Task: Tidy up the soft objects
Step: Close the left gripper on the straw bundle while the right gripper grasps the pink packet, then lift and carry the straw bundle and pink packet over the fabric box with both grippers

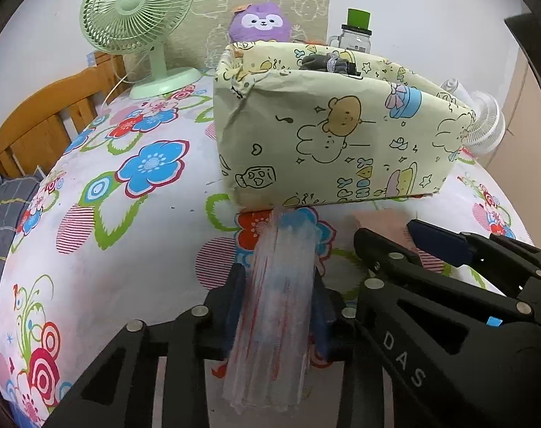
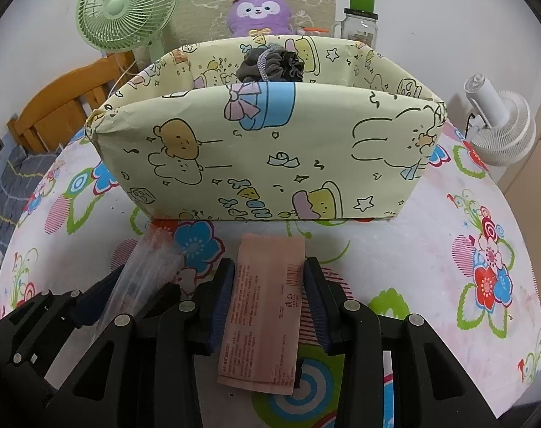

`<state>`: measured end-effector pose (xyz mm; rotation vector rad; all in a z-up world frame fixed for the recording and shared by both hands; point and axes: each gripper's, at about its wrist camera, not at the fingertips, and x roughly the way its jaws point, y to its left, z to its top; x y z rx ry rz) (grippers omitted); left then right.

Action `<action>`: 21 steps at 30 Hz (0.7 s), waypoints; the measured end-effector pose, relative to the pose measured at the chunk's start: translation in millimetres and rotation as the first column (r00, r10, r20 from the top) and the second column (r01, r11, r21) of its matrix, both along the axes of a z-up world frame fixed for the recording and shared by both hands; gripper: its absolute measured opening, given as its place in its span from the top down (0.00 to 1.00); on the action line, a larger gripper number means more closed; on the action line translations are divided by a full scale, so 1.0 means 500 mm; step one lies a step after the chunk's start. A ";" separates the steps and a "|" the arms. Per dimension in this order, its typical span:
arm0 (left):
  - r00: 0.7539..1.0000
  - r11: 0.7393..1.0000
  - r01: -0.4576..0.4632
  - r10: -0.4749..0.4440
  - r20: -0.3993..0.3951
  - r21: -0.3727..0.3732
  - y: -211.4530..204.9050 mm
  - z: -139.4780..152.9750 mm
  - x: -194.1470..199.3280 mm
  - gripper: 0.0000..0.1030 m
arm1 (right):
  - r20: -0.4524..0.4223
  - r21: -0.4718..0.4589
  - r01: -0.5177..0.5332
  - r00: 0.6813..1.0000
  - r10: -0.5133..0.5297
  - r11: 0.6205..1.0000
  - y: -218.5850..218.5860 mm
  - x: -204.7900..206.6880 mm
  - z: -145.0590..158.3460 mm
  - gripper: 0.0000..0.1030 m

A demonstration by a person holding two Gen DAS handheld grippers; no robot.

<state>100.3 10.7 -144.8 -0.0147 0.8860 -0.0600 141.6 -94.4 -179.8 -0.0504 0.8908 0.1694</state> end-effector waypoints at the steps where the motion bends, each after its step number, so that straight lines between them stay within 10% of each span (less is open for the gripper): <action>1: 1.000 1.000 0.000 0.000 0.002 0.000 -0.001 0.001 -0.002 0.71 | 0.001 0.002 0.000 1.000 0.000 1.000 -0.002 -0.002 0.001 0.58; 21: 0.999 1.000 -0.002 0.002 0.046 0.000 -0.042 0.049 -0.035 0.74 | 0.068 0.059 0.014 0.998 -0.018 0.998 -0.057 -0.051 0.048 0.58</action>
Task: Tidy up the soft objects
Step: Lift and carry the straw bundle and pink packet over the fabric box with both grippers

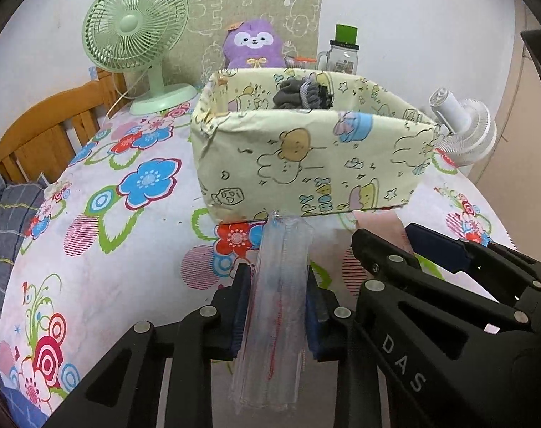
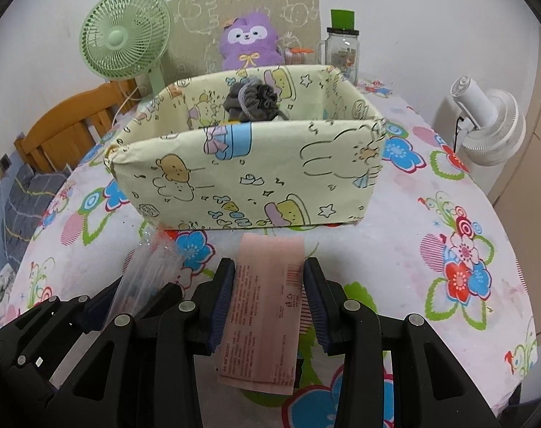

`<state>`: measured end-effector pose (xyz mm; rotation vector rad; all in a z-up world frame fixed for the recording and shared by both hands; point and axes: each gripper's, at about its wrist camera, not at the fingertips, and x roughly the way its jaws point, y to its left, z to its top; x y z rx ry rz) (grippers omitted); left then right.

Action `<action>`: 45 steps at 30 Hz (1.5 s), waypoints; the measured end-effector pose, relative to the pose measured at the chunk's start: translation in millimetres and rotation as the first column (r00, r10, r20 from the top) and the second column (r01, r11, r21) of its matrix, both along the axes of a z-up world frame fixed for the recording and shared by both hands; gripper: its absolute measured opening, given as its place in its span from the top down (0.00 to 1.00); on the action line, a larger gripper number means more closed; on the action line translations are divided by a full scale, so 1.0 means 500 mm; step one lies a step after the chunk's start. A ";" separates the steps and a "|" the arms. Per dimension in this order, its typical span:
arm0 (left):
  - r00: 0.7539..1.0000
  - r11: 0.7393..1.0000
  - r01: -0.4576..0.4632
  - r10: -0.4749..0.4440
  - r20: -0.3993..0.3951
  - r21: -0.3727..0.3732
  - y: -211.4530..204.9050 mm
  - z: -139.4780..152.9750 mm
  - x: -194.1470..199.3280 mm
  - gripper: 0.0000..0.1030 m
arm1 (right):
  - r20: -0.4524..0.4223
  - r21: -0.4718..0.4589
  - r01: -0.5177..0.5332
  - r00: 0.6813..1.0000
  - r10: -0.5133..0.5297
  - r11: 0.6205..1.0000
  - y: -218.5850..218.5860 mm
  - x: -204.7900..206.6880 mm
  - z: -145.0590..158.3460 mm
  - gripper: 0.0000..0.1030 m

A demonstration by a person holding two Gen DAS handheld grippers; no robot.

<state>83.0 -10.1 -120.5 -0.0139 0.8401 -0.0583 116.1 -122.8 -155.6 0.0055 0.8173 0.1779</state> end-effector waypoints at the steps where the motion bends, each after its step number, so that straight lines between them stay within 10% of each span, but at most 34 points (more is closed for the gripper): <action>1: 1.000 1.000 -0.001 0.001 0.005 0.000 -0.003 0.004 -0.002 0.74 | 0.006 0.004 -0.001 1.000 0.001 1.000 -0.003 -0.004 0.005 0.58; 45: 0.977 1.000 -0.001 -0.001 0.214 0.008 -0.059 0.206 -0.091 0.74 | 0.205 0.069 -0.011 0.979 -0.004 0.998 -0.069 -0.107 0.211 0.58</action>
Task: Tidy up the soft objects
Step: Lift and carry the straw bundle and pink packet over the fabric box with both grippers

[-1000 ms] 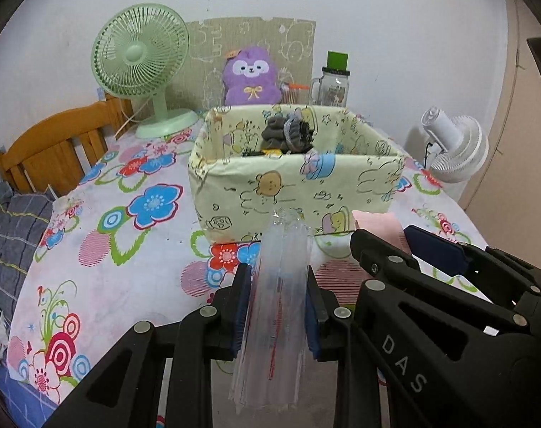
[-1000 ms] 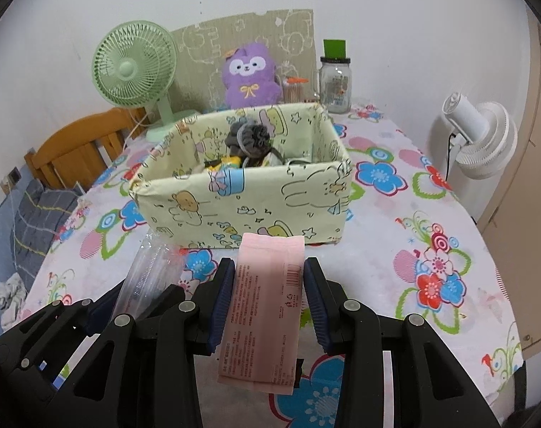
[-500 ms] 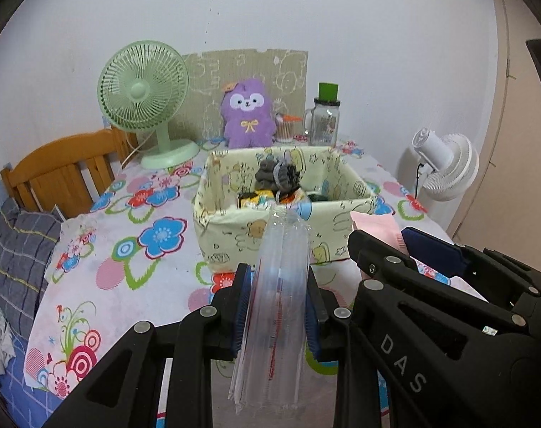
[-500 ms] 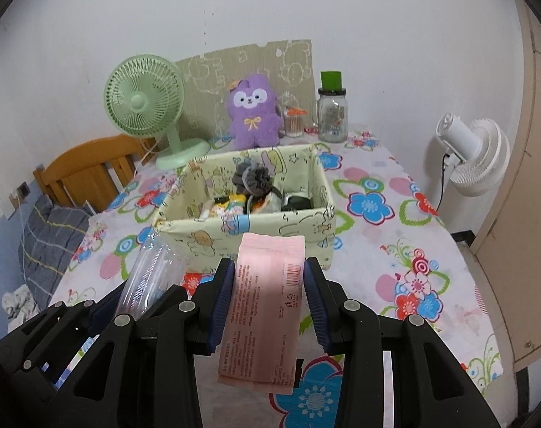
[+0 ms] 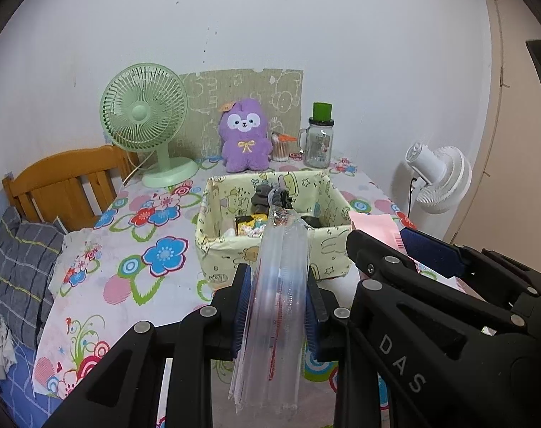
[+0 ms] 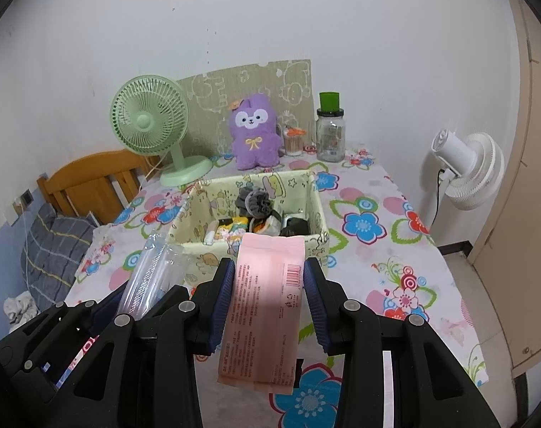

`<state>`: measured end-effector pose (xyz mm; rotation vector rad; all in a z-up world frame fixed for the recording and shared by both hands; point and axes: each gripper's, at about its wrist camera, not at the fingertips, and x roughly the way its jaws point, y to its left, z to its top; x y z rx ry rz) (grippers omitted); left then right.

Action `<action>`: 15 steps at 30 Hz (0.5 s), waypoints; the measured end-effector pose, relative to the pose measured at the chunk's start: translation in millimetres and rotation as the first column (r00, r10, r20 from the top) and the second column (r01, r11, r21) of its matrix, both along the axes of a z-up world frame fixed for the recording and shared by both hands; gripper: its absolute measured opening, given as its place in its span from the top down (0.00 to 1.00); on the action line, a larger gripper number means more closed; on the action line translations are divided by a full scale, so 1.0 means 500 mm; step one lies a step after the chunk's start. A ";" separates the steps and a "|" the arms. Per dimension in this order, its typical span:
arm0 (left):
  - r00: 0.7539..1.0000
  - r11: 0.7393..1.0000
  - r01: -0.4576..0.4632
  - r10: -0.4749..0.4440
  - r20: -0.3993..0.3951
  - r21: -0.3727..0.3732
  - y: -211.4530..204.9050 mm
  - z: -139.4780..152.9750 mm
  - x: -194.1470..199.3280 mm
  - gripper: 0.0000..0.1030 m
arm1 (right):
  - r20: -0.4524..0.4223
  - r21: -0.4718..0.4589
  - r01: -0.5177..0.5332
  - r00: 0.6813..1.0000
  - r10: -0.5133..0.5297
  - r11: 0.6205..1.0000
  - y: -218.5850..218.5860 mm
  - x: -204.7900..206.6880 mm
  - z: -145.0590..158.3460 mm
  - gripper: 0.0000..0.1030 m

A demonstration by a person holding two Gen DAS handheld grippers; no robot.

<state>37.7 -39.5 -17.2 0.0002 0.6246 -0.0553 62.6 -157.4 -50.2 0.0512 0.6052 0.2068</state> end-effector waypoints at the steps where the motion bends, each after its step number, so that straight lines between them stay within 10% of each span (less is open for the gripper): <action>1: 1.000 1.000 0.001 -0.001 0.002 0.000 -0.001 0.003 0.000 0.74 | 0.001 -0.001 0.001 1.000 -0.001 1.000 0.000 0.000 0.004 0.58; 15: 0.999 1.000 0.009 -0.009 0.036 -0.001 -0.002 0.044 0.005 0.74 | 0.032 -0.009 0.003 0.999 -0.003 1.000 0.000 0.007 0.047 0.58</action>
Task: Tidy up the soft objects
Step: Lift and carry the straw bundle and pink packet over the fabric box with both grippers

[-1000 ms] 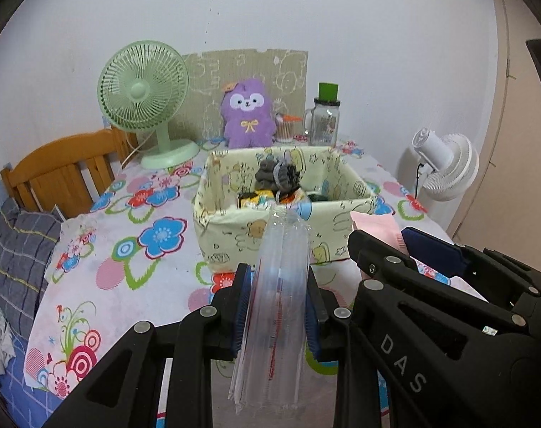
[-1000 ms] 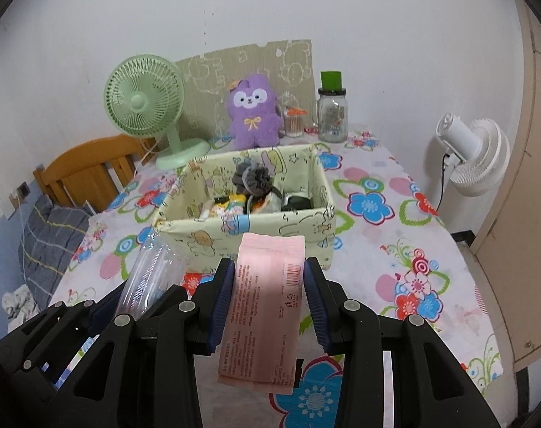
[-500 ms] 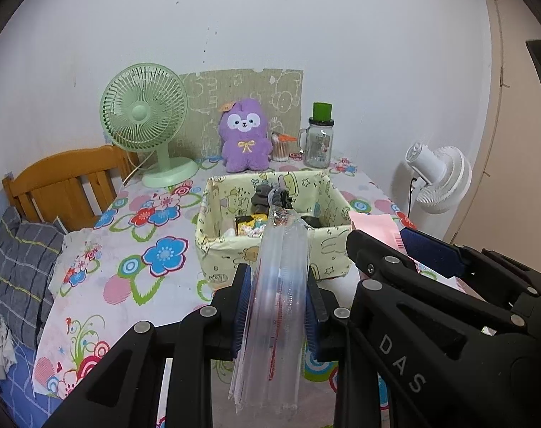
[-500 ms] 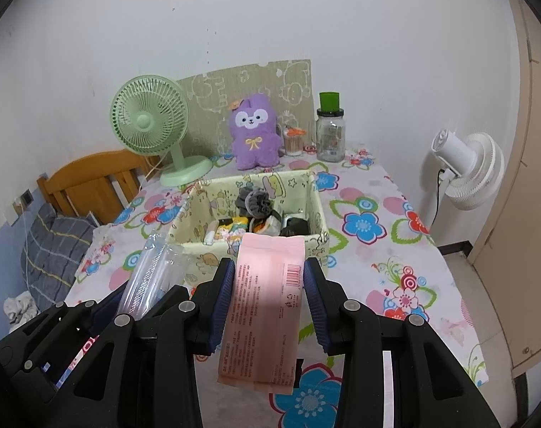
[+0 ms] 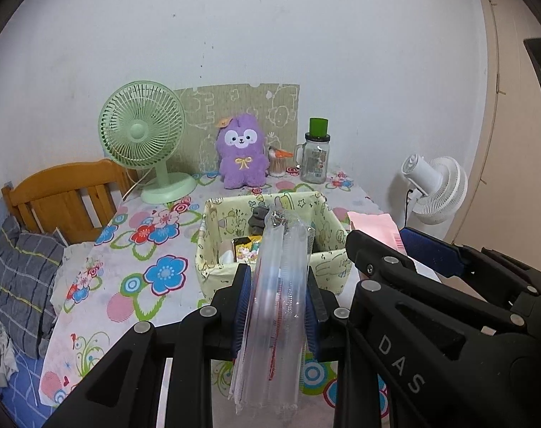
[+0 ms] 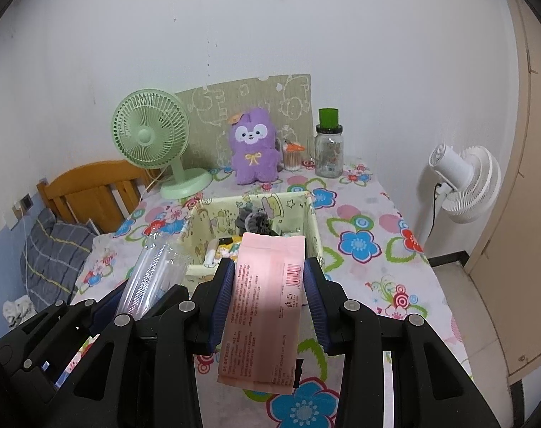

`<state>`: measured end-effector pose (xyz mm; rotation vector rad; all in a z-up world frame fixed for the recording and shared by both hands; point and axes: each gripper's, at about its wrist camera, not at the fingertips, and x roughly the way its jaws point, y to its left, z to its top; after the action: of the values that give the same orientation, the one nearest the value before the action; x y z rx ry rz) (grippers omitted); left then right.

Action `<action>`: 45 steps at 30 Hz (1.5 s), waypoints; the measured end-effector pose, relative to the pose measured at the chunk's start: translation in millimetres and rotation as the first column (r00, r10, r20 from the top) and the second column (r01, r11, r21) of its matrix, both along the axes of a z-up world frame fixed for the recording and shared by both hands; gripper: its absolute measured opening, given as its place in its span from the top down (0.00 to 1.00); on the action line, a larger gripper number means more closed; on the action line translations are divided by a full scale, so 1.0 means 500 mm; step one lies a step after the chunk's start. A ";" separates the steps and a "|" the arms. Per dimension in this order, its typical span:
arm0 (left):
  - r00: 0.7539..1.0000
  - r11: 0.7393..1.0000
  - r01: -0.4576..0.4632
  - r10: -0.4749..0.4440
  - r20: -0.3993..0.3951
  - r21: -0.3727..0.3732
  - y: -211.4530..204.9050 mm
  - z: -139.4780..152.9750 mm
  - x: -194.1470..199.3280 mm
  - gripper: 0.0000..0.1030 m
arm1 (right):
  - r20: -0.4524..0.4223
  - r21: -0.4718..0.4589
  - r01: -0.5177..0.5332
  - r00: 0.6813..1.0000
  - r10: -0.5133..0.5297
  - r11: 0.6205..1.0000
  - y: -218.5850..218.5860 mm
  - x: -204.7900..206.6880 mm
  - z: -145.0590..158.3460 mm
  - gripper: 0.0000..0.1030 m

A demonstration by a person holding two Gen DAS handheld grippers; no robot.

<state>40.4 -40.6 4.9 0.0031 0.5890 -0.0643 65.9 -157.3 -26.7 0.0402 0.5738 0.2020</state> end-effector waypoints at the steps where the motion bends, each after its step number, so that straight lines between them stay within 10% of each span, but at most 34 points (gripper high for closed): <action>1: 1.000 1.000 0.000 0.000 0.001 0.000 0.000 0.002 0.002 0.74 | 0.001 -0.001 0.000 1.000 0.000 1.000 0.001 0.001 0.002 0.58; 45: 0.999 1.000 -0.010 0.010 -0.036 -0.015 0.027 0.005 0.194 0.74 | -0.042 -0.024 -0.018 0.999 0.017 1.000 0.035 0.210 0.008 0.58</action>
<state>137.5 -27.1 7.2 -0.0161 0.6246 -0.0595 170.9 -139.7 -22.5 0.0154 0.6179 0.2116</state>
